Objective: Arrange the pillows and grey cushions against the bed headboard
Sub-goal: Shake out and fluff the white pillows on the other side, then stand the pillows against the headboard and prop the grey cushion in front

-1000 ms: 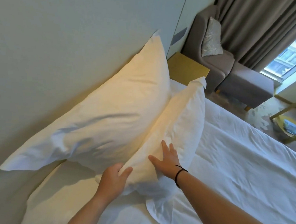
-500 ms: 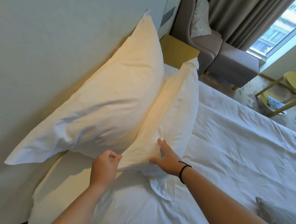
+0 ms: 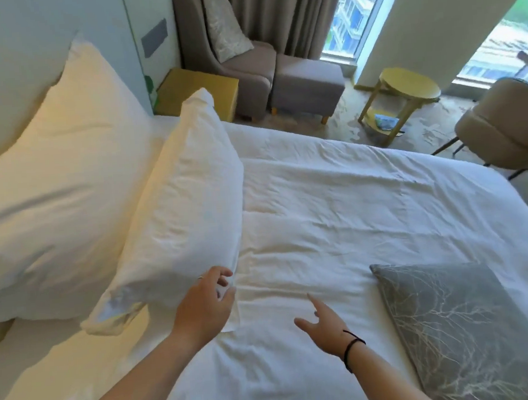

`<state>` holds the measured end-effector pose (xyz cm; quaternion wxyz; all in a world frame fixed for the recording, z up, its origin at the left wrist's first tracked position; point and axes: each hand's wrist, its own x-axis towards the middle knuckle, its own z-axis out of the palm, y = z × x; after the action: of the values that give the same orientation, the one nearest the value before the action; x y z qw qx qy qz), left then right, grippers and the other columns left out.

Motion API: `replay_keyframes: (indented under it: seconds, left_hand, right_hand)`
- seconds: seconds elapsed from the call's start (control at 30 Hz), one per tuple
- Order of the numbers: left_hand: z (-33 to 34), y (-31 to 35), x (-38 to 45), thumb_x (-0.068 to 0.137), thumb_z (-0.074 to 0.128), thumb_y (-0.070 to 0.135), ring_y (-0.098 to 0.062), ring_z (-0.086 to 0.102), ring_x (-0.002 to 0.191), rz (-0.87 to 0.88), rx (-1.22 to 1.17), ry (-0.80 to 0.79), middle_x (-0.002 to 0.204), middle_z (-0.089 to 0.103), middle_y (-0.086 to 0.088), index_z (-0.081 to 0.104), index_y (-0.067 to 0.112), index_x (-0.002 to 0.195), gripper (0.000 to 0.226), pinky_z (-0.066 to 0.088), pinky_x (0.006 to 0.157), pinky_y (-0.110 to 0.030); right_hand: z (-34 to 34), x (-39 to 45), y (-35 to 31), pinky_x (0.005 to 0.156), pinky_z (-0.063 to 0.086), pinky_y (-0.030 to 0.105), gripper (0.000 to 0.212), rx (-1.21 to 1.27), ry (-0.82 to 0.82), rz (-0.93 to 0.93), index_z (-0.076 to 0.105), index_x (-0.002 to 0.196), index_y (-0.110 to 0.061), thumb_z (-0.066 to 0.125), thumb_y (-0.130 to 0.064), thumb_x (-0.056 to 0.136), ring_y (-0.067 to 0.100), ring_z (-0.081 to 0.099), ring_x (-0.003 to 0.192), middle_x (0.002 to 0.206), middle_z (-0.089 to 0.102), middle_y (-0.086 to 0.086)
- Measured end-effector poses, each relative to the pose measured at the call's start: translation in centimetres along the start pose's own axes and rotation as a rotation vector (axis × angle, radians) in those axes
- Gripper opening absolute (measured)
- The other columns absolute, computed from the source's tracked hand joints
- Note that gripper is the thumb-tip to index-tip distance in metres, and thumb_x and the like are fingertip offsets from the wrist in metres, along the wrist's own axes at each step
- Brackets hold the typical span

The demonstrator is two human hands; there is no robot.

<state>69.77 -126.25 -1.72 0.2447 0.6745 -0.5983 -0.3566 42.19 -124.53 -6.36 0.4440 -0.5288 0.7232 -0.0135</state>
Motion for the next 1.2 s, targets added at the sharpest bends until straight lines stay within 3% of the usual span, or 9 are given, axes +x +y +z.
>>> replay_keyframes:
  seconds: [0.13,0.27,0.5,0.63,0.73,0.9,1.0,1.1,1.2]
  left_hand:
    - [8.3,4.1,-1.0,0.090,0.059,0.040,-0.005,0.058,0.086,-0.021,0.133,-0.249,0.098,0.060,0.015,0.055,0.041,0.101,0.012,0.051,0.083,-0.035]
    - [16.4,8.6,-1.9,0.090,0.059,0.044,-0.003,0.055,0.092,0.010,0.216,-0.398,0.105,0.057,0.018,0.055,0.042,0.107,0.018,0.047,0.084,-0.029]
    - [25.4,13.5,-3.6,0.092,0.062,0.039,-0.005,0.059,0.088,-0.029,0.222,-0.471,0.110,0.057,0.015,0.052,0.035,0.118,0.027,0.046,0.073,-0.023]
    - [27.6,14.0,-4.3,0.093,0.062,0.036,-0.007,0.061,0.090,-0.081,0.219,-0.483,0.111,0.058,0.011,0.049,0.034,0.123,0.032,0.046,0.067,-0.021]
    - [28.7,13.3,-4.7,0.093,0.062,0.036,-0.007,0.062,0.091,-0.120,0.221,-0.472,0.110,0.059,0.013,0.051,0.036,0.121,0.030,0.048,0.066,-0.022]
    - [29.9,11.6,-5.4,0.092,0.063,0.035,-0.009,0.063,0.089,-0.208,0.223,-0.470,0.108,0.061,0.013,0.053,0.034,0.119,0.029,0.048,0.064,-0.026]
    - [30.3,11.4,-5.6,0.091,0.064,0.035,-0.010,0.065,0.088,-0.223,0.203,-0.468,0.108,0.063,0.013,0.055,0.035,0.118,0.028,0.049,0.066,-0.026]
    - [30.2,11.7,-5.9,0.090,0.064,0.037,-0.008,0.066,0.087,-0.216,0.185,-0.475,0.109,0.063,0.015,0.055,0.040,0.115,0.027,0.048,0.067,-0.026]
    - [29.6,12.2,-6.0,0.089,0.065,0.038,-0.008,0.067,0.087,-0.200,0.160,-0.465,0.110,0.062,0.016,0.055,0.043,0.112,0.025,0.050,0.070,-0.027]
  right_hand:
    - [-6.1,-1.3,13.1,0.110,0.034,0.038,0.075,0.081,0.134,0.162,0.025,0.152,-0.022,0.063,-0.044,0.091,0.022,0.035,0.141,0.157,0.031,0.001]
    - [-9.1,-1.8,24.0,0.107,0.038,0.037,0.069,0.095,0.223,0.247,0.035,0.147,-0.018,0.065,-0.037,0.088,0.023,0.044,0.132,0.150,0.042,0.004]
    - [-8.3,-2.9,37.0,0.116,0.023,0.053,0.099,-0.068,0.229,0.485,0.006,0.154,-0.030,0.066,-0.053,0.079,0.026,0.009,0.149,0.164,0.002,-0.002]
    - [-6.0,-3.2,40.4,0.117,0.014,0.056,0.123,-0.258,0.175,0.408,-0.023,0.150,-0.028,0.070,-0.059,0.075,0.029,-0.007,0.149,0.161,-0.022,-0.003]
    - [-4.8,-2.5,41.7,0.116,0.014,0.056,0.131,-0.333,0.208,0.370,-0.030,0.148,-0.025,0.073,-0.057,0.073,0.032,-0.008,0.149,0.160,-0.026,-0.002]
    - [-4.2,-1.6,42.1,0.111,0.029,0.055,0.080,-0.361,0.322,0.380,-0.006,0.154,-0.028,0.046,-0.014,0.094,0.036,0.014,0.145,0.161,0.003,0.015]
    - [-4.2,-1.3,42.0,0.101,0.041,0.047,0.078,-0.340,0.382,0.408,0.007,0.154,-0.034,0.039,-0.001,0.092,0.037,0.038,0.129,0.145,0.028,0.027]
    - [-4.9,-1.2,42.0,0.081,0.049,0.039,0.076,-0.288,0.409,0.413,0.014,0.153,-0.039,0.035,0.001,0.091,0.032,0.051,0.100,0.118,0.047,0.018]
    - [-7.3,-1.4,41.0,0.080,0.051,0.038,0.075,-0.167,0.379,0.422,0.022,0.150,-0.043,0.043,-0.004,0.089,0.032,0.057,0.094,0.107,0.055,0.014]
